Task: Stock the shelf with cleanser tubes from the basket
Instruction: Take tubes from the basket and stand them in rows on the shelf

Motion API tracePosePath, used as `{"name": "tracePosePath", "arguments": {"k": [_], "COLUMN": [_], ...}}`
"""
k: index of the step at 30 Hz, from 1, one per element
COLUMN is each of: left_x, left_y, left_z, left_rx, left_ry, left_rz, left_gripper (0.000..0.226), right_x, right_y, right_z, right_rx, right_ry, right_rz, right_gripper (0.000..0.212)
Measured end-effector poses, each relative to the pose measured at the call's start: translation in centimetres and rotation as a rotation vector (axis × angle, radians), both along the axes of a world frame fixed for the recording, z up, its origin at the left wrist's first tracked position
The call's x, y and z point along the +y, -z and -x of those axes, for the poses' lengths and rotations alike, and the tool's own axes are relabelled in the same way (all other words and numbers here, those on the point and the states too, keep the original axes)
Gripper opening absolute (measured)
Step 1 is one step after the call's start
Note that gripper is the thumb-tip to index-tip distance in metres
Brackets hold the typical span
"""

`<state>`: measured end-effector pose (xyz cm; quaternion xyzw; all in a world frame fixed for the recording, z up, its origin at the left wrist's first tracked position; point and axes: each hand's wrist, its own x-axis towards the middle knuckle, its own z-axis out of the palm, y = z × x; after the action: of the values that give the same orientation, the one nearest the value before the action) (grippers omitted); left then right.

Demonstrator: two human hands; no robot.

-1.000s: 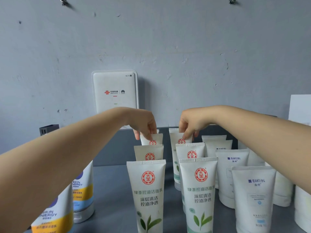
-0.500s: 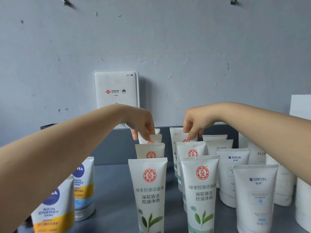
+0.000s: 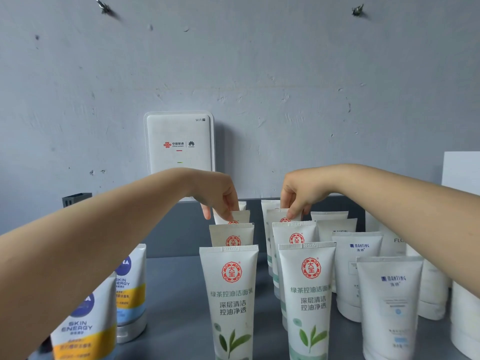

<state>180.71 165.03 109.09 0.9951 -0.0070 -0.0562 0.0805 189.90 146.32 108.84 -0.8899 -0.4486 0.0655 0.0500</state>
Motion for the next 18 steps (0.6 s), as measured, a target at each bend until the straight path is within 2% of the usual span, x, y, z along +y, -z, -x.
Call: {"name": "tracePosePath", "arguments": {"k": [13, 15, 18], "left_x": [-0.1, -0.1, 0.1], "left_y": [-0.2, -0.9, -2.0], "left_z": [0.3, 0.4, 0.1], "left_rx": [-0.025, -0.086, -0.268], "left_ry": [-0.018, -0.019, -0.037], "left_rz": [-0.028, 0.02, 0.08], "left_gripper": [0.016, 0.013, 0.011], "right_x": [0.3, 0.0, 0.0], "right_y": [-0.4, -1.0, -1.9], "right_z": [0.0, -0.1, -0.7], "right_rx": [-0.01, -0.016, -0.028], "right_ry": [0.014, 0.011, 0.024], "right_rz": [0.064, 0.042, -0.126], "right_gripper": [0.018, 0.018, 0.006]}}
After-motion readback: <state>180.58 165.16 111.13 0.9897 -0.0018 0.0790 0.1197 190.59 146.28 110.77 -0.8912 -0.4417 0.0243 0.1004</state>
